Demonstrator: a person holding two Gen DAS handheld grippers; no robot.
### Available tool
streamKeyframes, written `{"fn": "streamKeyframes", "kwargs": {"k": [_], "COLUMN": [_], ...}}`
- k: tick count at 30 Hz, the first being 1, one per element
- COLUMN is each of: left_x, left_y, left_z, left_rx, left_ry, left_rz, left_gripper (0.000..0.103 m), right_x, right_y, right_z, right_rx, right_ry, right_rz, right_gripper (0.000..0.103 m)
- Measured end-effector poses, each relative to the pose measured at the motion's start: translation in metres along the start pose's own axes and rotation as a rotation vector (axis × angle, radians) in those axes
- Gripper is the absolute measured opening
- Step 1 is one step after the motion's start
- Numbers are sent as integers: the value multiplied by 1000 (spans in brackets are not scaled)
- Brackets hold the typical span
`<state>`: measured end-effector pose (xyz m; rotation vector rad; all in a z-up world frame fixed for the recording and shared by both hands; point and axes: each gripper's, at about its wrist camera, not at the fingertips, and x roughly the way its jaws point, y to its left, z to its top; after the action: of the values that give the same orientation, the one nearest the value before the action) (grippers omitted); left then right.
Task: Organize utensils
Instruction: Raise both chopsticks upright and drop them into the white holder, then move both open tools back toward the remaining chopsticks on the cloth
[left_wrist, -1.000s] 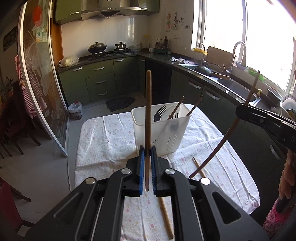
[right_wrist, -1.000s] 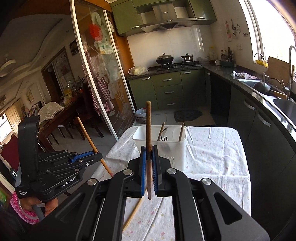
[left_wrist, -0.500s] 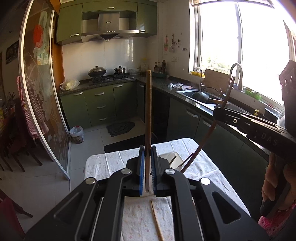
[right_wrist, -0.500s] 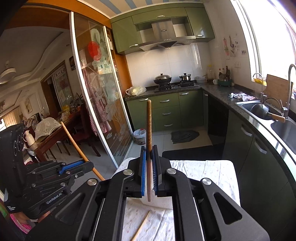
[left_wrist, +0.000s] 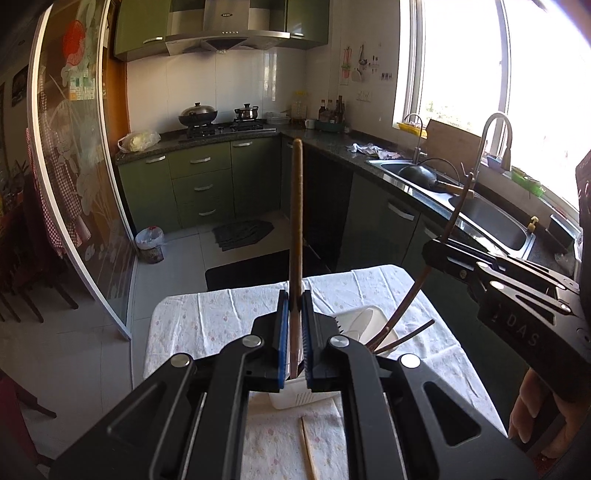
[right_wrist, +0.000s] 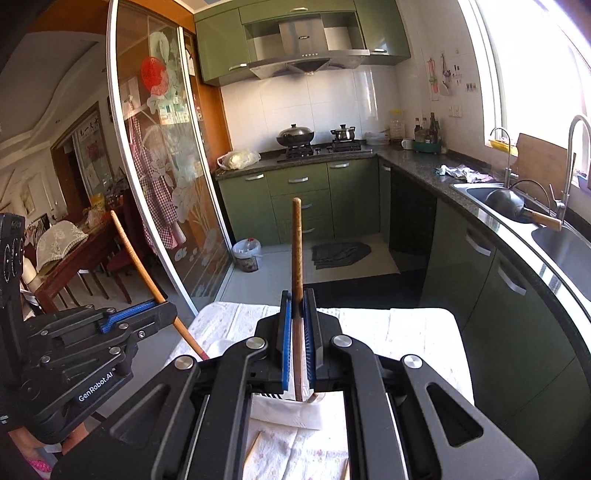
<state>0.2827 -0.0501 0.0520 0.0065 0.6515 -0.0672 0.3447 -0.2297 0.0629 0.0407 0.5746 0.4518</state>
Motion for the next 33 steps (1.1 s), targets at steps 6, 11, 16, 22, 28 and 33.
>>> {"fn": "streamKeyframes", "kwargs": {"k": [6,11,16,22,28,33], "left_x": [24,23,7,3,7,26], "left_y": [-3,-5,-9,-21,-36,-33], "left_z": [-28,-41,-62,-117,-171,-201], "left_rx": [12,19,33,49,28,-28], "left_ry": [73,69,64,151,191,277], "left_rz": [15,49,73,63,77,78], "left_gripper": [15,37,40,49,51,53], "right_x": [28,29,-21,-69,-84,-88], "right_y": [1,4,3,-11,-32,-45], "right_z": [-26,-39,-53,-105,-171,-209], "right_rx": [-24,-47,-40,-9,75,137], "right_ry": [69,78,8,30,107,157], "right_rz": [-17,-37,-14,5,26,39], "right_gripper": [7,19,26,32,32,33]}}
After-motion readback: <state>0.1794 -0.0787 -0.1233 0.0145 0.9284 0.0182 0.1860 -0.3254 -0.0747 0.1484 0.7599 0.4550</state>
